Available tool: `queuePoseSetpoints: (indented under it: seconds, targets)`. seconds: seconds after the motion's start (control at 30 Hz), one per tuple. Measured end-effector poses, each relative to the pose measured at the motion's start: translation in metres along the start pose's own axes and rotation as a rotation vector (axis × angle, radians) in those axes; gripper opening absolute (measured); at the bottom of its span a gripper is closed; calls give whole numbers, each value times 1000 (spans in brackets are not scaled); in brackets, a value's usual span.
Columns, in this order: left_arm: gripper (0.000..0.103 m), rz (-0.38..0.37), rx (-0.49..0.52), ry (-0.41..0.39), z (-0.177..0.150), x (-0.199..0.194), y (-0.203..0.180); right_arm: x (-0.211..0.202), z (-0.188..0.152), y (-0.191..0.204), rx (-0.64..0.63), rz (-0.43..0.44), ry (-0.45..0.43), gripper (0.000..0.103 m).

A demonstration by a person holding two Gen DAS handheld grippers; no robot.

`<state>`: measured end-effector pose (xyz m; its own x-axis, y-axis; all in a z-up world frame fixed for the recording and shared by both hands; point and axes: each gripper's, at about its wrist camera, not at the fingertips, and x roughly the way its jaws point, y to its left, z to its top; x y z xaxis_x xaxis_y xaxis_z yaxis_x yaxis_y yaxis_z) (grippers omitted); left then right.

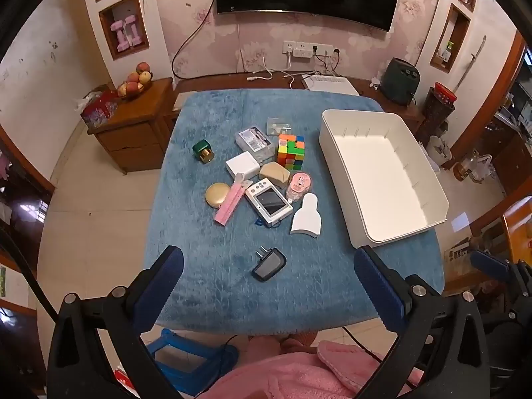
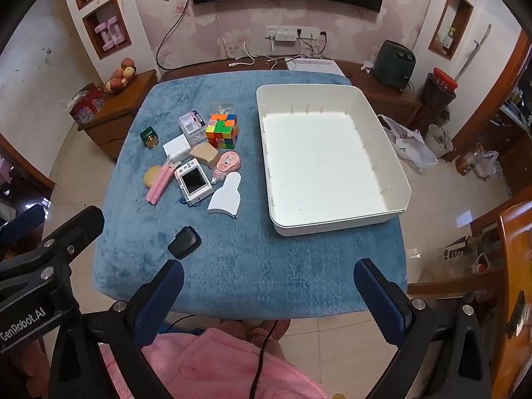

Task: Organize rigid objects
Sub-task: 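Move the left tool toward the black charger on the blanket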

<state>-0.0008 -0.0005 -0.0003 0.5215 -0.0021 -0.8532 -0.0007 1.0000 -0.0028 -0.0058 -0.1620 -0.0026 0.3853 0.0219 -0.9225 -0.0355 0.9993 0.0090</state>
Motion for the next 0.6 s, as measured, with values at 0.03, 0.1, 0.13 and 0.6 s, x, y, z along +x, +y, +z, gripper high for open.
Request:
queuePoseSetpoints:
  seconds: [0.03,0.1,0.13,0.6]
  targets:
    - [102,-5,-5,2,-1,-1,-1,0,0,1,0,0,0,103]
    - [102,-40,-17,23,-2,2,2,0,1,2,3,-1,1,103]
    - [102,-56,-26,38,0,5,6,1,1,3,5,-2,1,103]
    - [102,-123,19,58,15,20,38,4,10,30,49,-47,23,103]
